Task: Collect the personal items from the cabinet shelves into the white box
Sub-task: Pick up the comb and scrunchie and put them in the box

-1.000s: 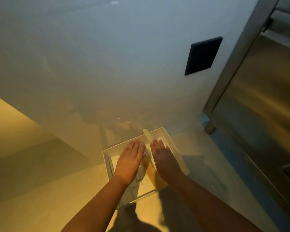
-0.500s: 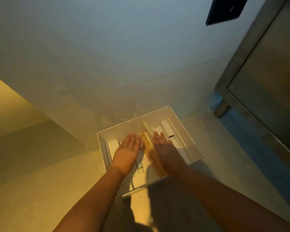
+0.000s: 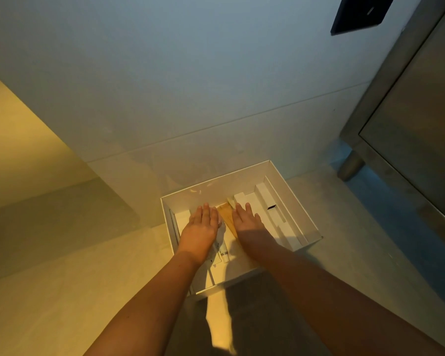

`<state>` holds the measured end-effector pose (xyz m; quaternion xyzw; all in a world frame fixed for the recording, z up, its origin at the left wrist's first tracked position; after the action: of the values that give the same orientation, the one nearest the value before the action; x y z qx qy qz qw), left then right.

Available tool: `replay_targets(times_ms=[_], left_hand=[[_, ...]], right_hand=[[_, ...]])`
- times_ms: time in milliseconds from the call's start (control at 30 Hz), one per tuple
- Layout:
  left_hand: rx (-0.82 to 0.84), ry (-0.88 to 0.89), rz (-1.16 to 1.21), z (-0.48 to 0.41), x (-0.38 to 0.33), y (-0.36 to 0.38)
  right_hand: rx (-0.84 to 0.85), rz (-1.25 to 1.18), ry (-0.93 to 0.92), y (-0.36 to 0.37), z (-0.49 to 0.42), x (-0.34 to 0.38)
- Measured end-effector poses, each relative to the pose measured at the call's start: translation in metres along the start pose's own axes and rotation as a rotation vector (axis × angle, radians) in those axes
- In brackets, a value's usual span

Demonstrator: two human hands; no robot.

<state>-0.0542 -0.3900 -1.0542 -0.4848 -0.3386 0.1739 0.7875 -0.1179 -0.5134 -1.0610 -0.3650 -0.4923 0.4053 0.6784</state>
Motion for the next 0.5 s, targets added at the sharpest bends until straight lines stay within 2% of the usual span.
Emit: replay_targets(times_ms=[233, 500], left_hand=[[0.068, -0.013, 0.022, 0.001, 0.000, 0.001], [0.059, -0.078, 0.013, -0.004, -0.011, 0.006]], right_hand=[[0.017, 0.045, 0.017, 0.005, 0.005, -0.007], [0.021, 0.056, 0.035, 0.002, 0.008, -0.010]])
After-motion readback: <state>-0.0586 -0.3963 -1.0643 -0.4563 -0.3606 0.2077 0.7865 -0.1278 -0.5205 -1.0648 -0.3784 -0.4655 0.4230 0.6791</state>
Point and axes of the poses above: each hand's wrist, its own z-axis away from the middle knuckle, its own y-axis out of the palm, x = y × z, the point moved 1 cm from there along -z, towards the middle knuckle, and after that the axes turned 14 degrees about -z, right-handed, at the moved point
